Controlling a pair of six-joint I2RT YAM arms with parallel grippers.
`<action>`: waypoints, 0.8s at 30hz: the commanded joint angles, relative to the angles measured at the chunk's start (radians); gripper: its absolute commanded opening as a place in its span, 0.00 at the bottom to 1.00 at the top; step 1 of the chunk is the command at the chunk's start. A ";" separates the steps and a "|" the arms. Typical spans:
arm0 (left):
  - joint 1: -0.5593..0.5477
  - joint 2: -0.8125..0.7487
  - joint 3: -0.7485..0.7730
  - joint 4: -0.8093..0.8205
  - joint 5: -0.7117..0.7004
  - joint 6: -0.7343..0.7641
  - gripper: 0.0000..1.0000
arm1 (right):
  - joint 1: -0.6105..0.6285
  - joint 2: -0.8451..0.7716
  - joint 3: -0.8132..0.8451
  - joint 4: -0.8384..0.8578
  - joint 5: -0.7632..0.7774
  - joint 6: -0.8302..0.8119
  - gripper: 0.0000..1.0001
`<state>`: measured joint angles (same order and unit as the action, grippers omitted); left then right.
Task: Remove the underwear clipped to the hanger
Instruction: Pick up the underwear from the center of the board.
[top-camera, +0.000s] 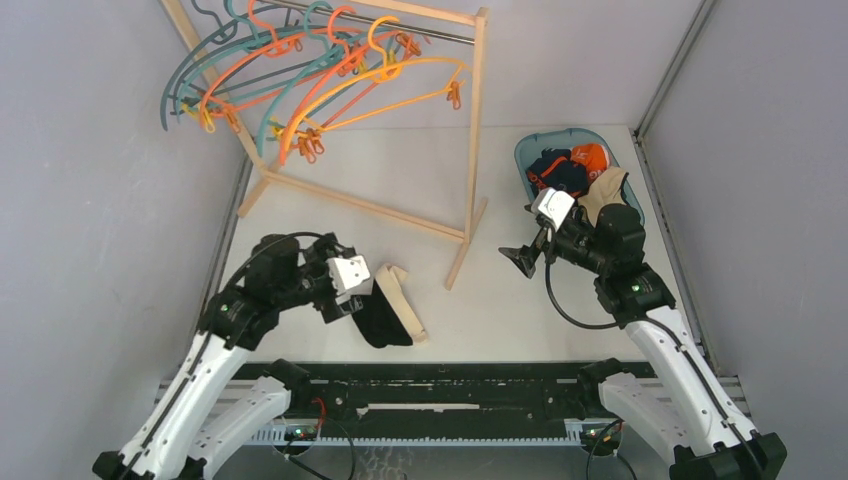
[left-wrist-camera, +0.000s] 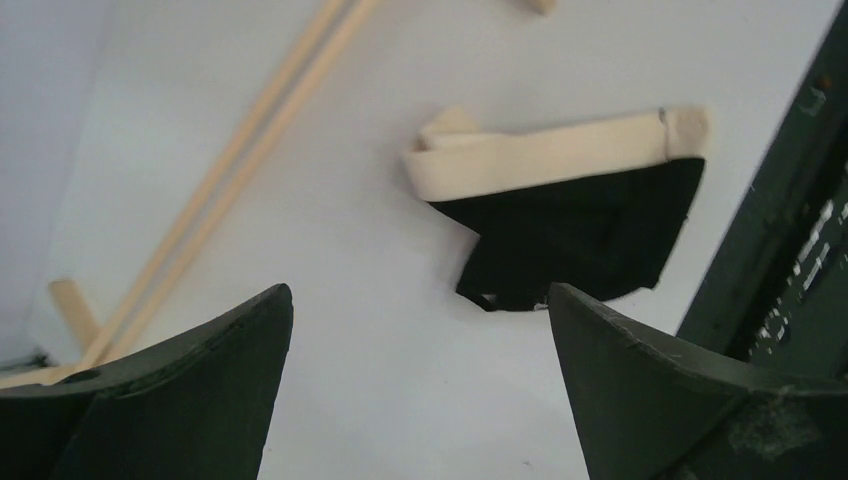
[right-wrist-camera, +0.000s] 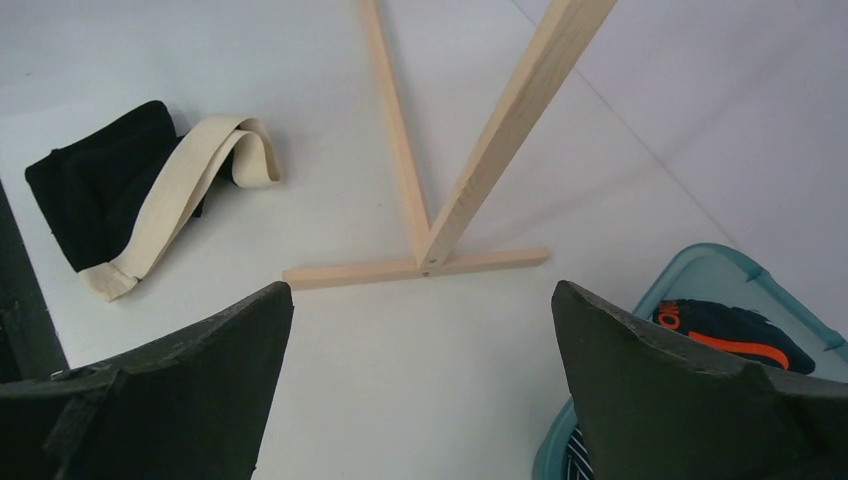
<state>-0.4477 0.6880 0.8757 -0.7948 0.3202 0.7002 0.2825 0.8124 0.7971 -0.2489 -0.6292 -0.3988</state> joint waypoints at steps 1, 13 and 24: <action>-0.008 0.060 -0.072 0.003 0.103 0.134 1.00 | -0.004 -0.014 -0.010 0.076 0.027 0.031 1.00; -0.136 0.335 -0.182 0.120 0.030 0.162 0.93 | -0.016 -0.016 -0.009 0.057 -0.001 0.006 1.00; -0.259 0.546 -0.205 0.186 -0.086 0.099 0.78 | -0.017 -0.016 -0.013 0.052 -0.015 -0.007 1.00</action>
<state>-0.6762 1.2060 0.6956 -0.6617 0.2691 0.8257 0.2695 0.8074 0.7834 -0.2276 -0.6300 -0.4019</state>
